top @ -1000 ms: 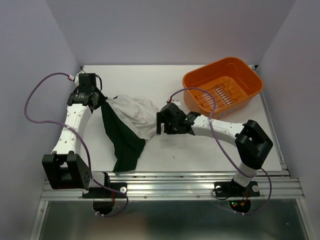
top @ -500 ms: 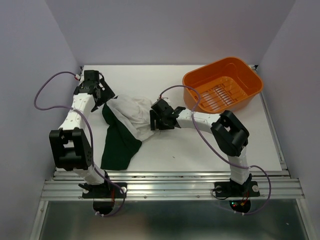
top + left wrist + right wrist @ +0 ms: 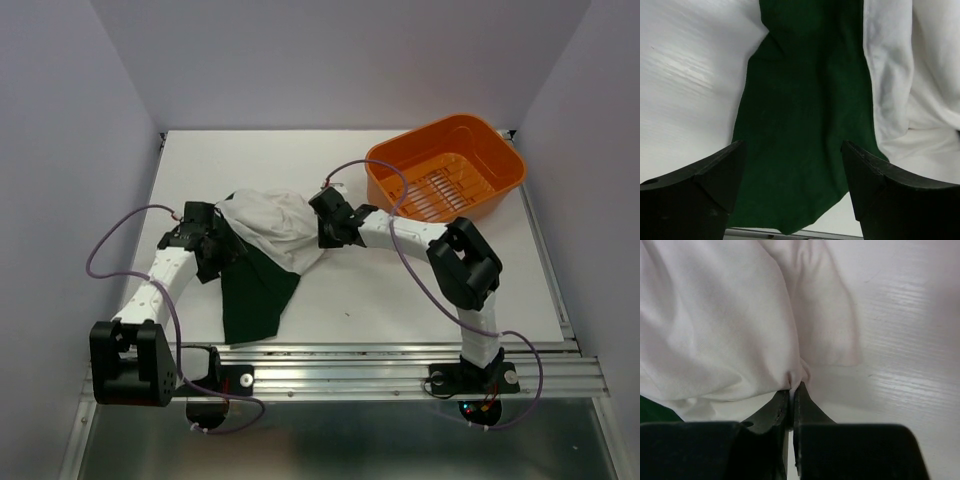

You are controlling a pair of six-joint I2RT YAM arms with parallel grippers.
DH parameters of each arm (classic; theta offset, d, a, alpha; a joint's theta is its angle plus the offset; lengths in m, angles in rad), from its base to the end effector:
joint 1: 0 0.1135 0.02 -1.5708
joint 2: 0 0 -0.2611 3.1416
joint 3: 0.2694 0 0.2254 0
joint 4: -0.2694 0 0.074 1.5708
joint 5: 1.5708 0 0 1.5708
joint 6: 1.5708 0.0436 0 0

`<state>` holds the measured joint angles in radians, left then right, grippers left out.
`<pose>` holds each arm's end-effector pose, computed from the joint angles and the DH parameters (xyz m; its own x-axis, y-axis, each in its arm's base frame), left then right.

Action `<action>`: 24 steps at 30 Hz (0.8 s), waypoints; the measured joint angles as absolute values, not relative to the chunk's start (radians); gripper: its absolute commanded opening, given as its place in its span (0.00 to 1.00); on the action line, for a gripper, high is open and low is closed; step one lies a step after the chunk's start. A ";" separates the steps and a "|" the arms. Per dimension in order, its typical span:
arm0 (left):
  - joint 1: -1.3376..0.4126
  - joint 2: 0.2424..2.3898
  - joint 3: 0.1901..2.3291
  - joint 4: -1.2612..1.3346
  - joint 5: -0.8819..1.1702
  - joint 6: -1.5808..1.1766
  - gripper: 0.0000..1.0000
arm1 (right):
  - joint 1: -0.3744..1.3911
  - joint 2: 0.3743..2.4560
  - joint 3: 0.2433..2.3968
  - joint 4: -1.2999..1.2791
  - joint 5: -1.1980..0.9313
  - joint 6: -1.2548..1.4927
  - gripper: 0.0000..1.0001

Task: Roll the t-shirts
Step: Move the bin to the center of the board.

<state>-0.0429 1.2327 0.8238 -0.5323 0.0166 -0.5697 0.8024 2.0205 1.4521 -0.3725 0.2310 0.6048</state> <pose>0.2256 -0.0104 0.2334 -0.7084 -0.5094 -0.4886 -0.3912 0.8595 -0.3289 0.2973 0.2932 0.1882 -0.8067 -0.0382 -0.5898 -0.1793 0.9667 0.1827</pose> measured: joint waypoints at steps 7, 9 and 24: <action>-0.105 1.249 0.724 -0.477 0.099 -0.640 0.78 | 0.785 1.979 1.433 -0.372 0.258 0.593 0.17; -0.119 1.300 0.725 -0.440 0.108 -0.654 0.78 | 0.784 1.976 1.423 -0.369 0.259 0.588 0.82; -0.144 1.828 1.187 -0.401 0.037 -0.616 0.76 | 0.641 1.792 1.362 -0.393 0.323 0.520 0.96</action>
<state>-0.1440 1.8278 1.1870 -0.4007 0.0368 -0.6155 0.6411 1.7920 1.3617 -0.3931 0.3225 0.5198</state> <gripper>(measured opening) 0.766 0.959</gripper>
